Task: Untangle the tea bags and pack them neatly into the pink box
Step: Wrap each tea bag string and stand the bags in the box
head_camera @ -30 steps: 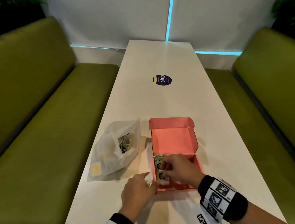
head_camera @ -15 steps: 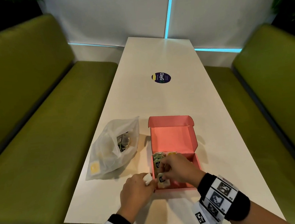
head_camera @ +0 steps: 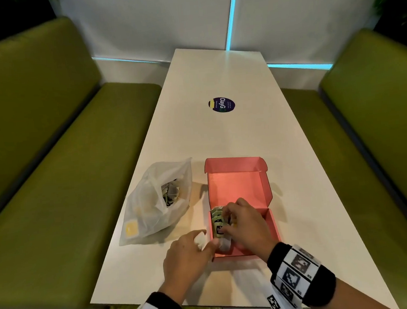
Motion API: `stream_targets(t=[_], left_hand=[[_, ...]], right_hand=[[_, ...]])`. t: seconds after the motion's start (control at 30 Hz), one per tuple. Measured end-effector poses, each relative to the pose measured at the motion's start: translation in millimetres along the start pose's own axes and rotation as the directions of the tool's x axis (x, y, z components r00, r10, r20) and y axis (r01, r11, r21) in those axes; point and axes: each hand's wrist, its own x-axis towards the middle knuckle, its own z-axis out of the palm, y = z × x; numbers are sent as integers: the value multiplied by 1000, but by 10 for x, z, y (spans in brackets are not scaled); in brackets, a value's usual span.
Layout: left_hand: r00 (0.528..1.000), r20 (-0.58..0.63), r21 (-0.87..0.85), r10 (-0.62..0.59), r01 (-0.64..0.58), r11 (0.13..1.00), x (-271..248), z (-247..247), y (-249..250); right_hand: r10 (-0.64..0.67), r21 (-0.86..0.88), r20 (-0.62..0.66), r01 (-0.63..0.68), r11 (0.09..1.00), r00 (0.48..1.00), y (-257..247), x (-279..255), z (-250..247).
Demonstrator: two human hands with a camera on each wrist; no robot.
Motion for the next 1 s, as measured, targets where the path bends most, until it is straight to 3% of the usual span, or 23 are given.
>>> stream_targets(t=[0.03, 0.1, 0.17, 0.27, 0.33, 0.5, 0.7, 0.83, 1.0], left_hand=[[1000, 4, -55, -6, 6, 998, 3, -38, 17], [999, 19, -381, -33, 38, 924, -10, -153, 126], [987, 131, -713, -94, 159, 683, -26, -266, 280], [952, 305, -900, -12, 292, 325, -50, -372, 469], [929, 363, -911, 64, 340, 233, -47, -376, 572], [913, 398, -905, 92, 375, 200, -62, -257, 721], [888, 456, -882, 54, 443, 159, -107, -164, 825], [892, 450, -879, 32, 437, 190, -122, -148, 869], [896, 442, -888, 51, 429, 165, -137, -148, 938]], right_hand=[[-4, 27, -17, 5, 1000, 1000, -9, -18, -55], [-36, 100, -52, 41, 994, 998, -35, -86, -195], [-66, 224, -54, 77, 972, 996, -101, -201, -370], [-123, 481, 12, 102, 871, 992, -248, -428, -614], [-179, 503, 25, 143, 852, 983, -293, -532, -690], [-182, 447, -27, 175, 877, 983, -243, -606, -688], [-120, 513, -76, 142, 847, 990, -154, -668, -665], [-116, 496, -70, 136, 857, 991, -128, -688, -693], [-115, 629, -75, 137, 766, 990, -83, -670, -810]])
